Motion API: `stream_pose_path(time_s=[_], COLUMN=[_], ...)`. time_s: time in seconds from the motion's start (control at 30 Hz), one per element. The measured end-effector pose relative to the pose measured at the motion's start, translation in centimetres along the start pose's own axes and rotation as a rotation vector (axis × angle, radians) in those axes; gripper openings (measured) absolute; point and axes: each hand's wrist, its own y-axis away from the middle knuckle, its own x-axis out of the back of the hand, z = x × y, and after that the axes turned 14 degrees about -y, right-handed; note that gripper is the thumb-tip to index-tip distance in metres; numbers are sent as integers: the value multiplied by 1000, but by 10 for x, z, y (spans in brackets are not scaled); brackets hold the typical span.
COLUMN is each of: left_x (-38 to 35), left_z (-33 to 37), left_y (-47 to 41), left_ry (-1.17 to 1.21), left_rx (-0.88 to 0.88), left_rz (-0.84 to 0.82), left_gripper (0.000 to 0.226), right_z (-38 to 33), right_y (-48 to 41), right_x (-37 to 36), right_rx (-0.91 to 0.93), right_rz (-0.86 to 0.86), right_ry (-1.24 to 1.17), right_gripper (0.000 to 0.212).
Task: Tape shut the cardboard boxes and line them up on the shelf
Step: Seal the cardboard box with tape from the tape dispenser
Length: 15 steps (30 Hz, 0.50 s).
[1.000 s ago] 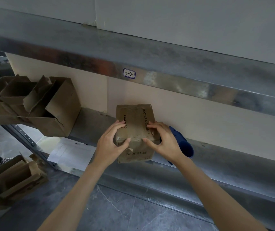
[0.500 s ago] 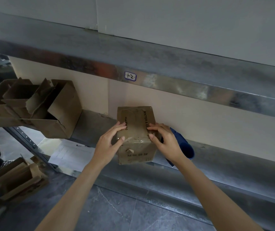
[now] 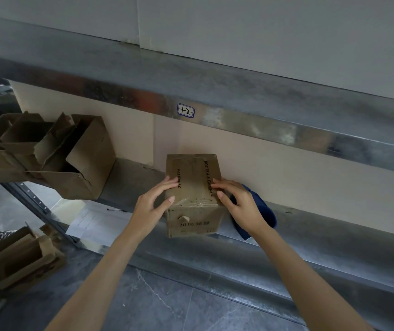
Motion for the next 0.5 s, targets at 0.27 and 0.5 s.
stream_pose_path(time_s=[0.27,0.5], left_x=[7,11], left_z=[0,0], left_y=[-2,-5], left_ry=[53,68], left_rx=[27,28], left_rz=[-60,-83], left_gripper=[37,53], right_z=[-6,-4], right_y=[-2,-8], right_x=[5,24], right_rx=[-41,-122], right_rz=[-61,-228], right_ry=[10,39], right_gripper=[29,56])
